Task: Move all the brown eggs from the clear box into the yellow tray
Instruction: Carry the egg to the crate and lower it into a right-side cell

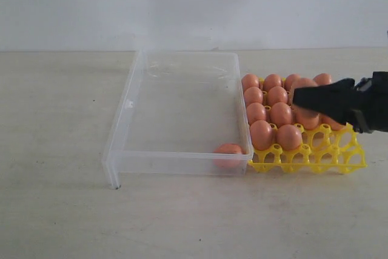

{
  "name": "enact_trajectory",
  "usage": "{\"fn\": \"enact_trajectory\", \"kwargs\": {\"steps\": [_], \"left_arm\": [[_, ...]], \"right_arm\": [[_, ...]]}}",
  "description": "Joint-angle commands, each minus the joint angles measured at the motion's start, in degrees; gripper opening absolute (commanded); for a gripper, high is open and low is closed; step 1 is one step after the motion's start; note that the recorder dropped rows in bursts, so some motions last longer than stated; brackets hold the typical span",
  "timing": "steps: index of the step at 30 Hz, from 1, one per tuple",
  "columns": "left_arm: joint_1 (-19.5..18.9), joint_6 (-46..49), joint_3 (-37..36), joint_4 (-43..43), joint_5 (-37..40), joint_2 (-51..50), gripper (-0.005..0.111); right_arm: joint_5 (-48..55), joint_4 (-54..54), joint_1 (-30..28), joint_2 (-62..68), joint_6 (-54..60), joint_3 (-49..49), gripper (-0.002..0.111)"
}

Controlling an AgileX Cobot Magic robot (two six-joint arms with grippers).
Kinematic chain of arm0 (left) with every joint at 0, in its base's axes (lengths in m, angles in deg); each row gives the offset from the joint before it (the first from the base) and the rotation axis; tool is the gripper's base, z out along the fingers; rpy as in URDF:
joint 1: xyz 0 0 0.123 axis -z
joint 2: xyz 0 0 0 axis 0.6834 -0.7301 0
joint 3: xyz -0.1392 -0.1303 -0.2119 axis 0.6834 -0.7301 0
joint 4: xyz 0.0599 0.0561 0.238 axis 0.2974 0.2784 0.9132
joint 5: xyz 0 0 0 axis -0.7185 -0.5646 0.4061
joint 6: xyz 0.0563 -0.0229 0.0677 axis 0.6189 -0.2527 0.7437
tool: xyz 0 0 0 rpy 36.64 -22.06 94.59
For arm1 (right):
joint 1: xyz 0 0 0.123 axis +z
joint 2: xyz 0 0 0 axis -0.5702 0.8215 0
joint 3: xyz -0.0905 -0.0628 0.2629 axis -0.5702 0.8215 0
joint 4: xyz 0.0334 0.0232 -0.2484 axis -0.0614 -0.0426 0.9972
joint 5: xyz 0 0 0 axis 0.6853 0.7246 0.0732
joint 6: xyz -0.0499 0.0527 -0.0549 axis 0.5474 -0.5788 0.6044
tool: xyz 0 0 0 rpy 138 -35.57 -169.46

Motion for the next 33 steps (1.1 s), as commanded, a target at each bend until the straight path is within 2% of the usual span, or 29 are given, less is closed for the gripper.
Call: {"fn": "enact_trajectory", "kwargs": {"steps": [1,12,22,26,33], "left_arm": [[0.22,-0.21,-0.01,0.1,-0.17,-0.17,-0.004],[0.22,-0.21,-0.01,0.1,-0.17,-0.17,-0.004],[0.22,-0.21,-0.01,0.1,-0.17,-0.17,-0.004],[0.22,-0.21,-0.01,0.1,-0.17,-0.17,-0.004],[0.22,-0.21,-0.01,0.1,-0.17,-0.17,-0.004]], "right_arm": [[4.56,2.83,-0.27,0.51,-0.91,0.06,0.0],[17.43,-2.33,-0.16,1.42,3.82,0.06,0.0],[16.38,-12.79,1.55,6.23,14.48,0.06,0.0],[14.6,-12.11,3.44,11.31,18.78,-0.32,0.0],[14.6,-12.18,3.81,12.07,23.64,-0.32,0.0]]}}
